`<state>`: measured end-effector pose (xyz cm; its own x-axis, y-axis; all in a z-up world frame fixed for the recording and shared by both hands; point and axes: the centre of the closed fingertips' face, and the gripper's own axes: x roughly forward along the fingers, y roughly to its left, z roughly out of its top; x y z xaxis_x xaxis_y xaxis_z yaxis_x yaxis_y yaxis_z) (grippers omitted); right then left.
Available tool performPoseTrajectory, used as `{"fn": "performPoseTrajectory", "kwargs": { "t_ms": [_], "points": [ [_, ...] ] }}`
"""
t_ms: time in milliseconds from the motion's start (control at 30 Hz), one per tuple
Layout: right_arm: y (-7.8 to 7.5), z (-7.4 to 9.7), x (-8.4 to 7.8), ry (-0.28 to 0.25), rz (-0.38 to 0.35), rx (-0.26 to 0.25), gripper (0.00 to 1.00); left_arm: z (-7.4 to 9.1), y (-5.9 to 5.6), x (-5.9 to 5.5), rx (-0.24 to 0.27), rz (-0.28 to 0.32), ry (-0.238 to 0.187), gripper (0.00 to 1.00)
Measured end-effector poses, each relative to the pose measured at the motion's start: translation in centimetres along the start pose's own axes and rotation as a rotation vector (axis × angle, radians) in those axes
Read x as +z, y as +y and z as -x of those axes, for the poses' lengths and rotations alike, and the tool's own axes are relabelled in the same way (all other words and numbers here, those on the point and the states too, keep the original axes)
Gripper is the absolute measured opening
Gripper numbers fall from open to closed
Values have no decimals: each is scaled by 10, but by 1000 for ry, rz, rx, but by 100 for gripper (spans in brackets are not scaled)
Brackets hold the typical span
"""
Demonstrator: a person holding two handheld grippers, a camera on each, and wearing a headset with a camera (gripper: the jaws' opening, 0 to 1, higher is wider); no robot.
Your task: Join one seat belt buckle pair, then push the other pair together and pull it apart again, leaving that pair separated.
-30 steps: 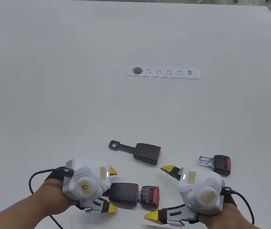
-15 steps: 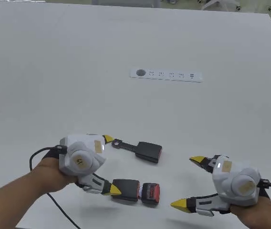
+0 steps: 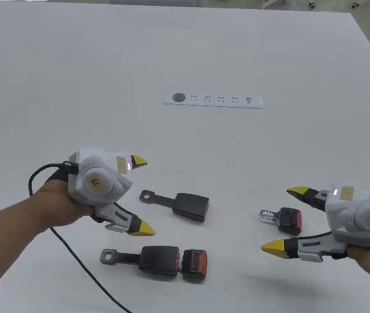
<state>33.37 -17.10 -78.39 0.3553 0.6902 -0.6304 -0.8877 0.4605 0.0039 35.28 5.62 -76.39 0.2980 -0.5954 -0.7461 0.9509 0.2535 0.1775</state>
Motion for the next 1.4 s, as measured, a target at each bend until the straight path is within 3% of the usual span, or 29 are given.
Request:
{"fn": "performPoseTrajectory", "kwargs": {
  "t_ms": [333,533,733,1100,1267,1400],
  "points": [
    [-11,5,-19,58,-16,42,79,-29,-1,8,-84,-21,15,85],
    [-16,0,-37,97,-24,71,73,-51,-12,0,-151,-28,42,83],
    [-22,-6,-51,121,-35,101,68,-71,-13,-15,-193,-53,88,76],
    [-20,-8,-67,152,-23,161,53,-99,-14,-9,-264,-81,81,66],
    [-22,-9,-72,163,-18,170,50,-105,-16,-10,-288,-100,89,61],
    [-25,-11,-72,157,-15,174,46,-106,-16,-7,-307,-87,70,61]
  ]
}}
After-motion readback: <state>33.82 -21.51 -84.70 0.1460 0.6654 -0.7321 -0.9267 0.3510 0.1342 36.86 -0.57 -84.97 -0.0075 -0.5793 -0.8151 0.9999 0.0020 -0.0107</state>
